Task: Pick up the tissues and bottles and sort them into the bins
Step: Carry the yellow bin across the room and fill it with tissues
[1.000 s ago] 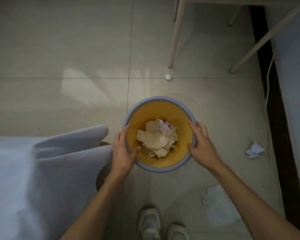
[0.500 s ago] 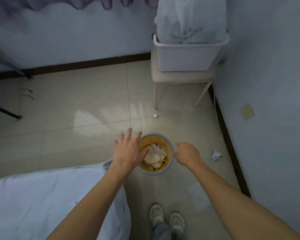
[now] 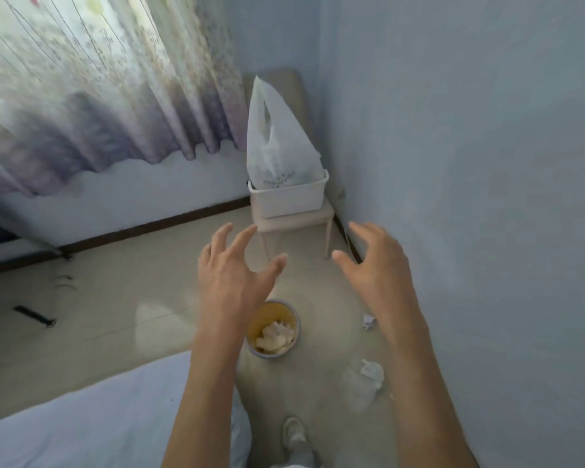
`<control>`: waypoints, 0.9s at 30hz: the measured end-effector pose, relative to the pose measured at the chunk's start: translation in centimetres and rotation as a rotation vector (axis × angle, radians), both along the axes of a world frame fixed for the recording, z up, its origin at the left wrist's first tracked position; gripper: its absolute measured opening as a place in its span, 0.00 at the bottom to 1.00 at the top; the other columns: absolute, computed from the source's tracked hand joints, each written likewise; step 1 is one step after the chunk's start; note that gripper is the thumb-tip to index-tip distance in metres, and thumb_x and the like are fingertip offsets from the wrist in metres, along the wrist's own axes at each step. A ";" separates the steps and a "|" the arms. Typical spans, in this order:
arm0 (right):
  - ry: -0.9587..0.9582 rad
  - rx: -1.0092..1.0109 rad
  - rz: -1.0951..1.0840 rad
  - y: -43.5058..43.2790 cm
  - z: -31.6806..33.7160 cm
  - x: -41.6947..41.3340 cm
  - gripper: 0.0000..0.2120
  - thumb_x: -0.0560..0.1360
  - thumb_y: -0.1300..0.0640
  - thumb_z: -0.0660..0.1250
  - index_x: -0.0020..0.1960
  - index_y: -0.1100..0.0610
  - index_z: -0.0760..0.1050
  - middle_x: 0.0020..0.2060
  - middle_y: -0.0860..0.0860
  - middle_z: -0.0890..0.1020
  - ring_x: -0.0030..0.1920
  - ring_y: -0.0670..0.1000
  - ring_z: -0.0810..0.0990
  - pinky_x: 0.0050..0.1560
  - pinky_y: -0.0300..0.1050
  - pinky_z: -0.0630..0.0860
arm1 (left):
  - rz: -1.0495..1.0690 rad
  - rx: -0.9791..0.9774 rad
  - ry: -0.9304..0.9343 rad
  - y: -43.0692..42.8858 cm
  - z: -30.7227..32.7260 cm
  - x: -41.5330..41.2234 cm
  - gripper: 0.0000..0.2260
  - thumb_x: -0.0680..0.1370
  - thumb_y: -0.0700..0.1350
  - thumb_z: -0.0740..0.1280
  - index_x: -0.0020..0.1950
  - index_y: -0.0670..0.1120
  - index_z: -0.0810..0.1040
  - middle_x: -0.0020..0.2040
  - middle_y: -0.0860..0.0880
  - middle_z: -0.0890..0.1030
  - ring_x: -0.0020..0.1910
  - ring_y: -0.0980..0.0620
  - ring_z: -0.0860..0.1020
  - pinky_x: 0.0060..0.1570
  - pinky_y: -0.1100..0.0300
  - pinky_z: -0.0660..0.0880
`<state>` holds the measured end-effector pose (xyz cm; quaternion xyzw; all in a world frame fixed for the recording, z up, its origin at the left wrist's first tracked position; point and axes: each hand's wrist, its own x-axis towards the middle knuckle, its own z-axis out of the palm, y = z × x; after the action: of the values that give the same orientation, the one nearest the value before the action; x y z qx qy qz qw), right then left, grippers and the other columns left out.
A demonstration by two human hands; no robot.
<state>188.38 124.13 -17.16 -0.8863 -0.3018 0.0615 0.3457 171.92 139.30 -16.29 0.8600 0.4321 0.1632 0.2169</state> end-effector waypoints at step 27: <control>-0.084 0.355 0.113 -42.0 8.6 -13.2 0.22 0.80 0.54 0.72 0.73 0.51 0.78 0.76 0.48 0.74 0.76 0.49 0.71 0.78 0.49 0.66 | -0.035 0.142 -0.107 -42.7 7.9 -12.6 0.33 0.74 0.66 0.73 0.78 0.64 0.70 0.83 0.57 0.58 0.82 0.49 0.56 0.79 0.35 0.56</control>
<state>175.16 82.14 -8.54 -0.7949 -0.3713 -0.0103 0.4798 159.31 96.64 -8.37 0.8707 0.3922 0.2352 0.1808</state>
